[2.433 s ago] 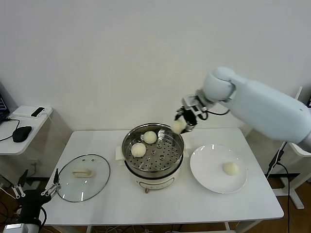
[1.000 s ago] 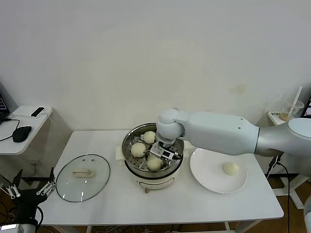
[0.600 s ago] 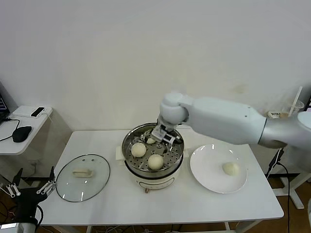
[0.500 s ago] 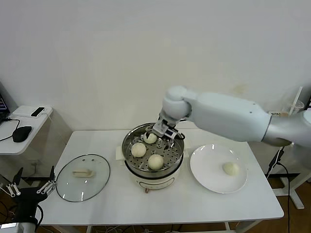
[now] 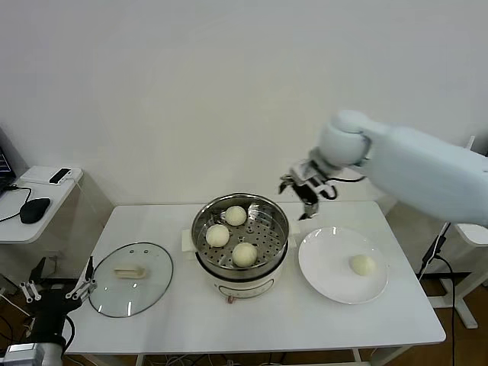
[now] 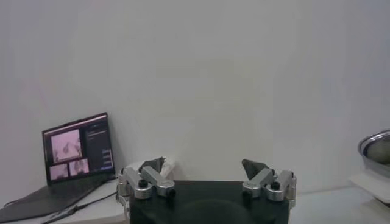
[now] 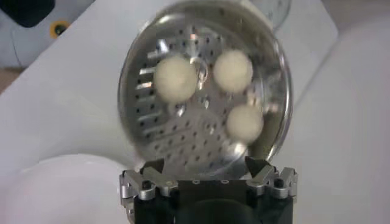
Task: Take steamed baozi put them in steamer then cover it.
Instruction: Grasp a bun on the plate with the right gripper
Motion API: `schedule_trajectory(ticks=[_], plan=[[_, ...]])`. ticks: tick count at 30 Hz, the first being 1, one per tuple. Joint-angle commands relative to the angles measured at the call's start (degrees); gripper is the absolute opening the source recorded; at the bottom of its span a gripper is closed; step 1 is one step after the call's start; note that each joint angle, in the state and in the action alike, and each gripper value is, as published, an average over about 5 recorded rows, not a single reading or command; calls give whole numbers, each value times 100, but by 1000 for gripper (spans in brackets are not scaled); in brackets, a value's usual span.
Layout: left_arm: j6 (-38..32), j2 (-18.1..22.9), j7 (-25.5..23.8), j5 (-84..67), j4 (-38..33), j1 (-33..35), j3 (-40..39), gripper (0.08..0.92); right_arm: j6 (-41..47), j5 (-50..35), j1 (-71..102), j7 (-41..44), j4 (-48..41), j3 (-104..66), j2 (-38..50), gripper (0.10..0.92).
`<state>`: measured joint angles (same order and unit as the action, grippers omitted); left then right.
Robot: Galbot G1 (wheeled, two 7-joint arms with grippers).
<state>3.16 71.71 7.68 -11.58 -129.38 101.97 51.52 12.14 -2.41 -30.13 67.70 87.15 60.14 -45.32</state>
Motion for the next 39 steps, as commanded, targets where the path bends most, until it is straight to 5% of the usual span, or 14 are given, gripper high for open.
schedule_trajectory(ticks=[1,17,39], plan=[[2,-95,0,14,89,-74,-135,823,616,453,903,-55,321,-502,1991,823],[12,-168,0,90,140,-41,-254,823,317,1600,4939,-209,15,-3720,2321,823],[16,-151,1,104,174,60,-148,823,60,2256,4672,-369,-2005,-3662,494,823]])
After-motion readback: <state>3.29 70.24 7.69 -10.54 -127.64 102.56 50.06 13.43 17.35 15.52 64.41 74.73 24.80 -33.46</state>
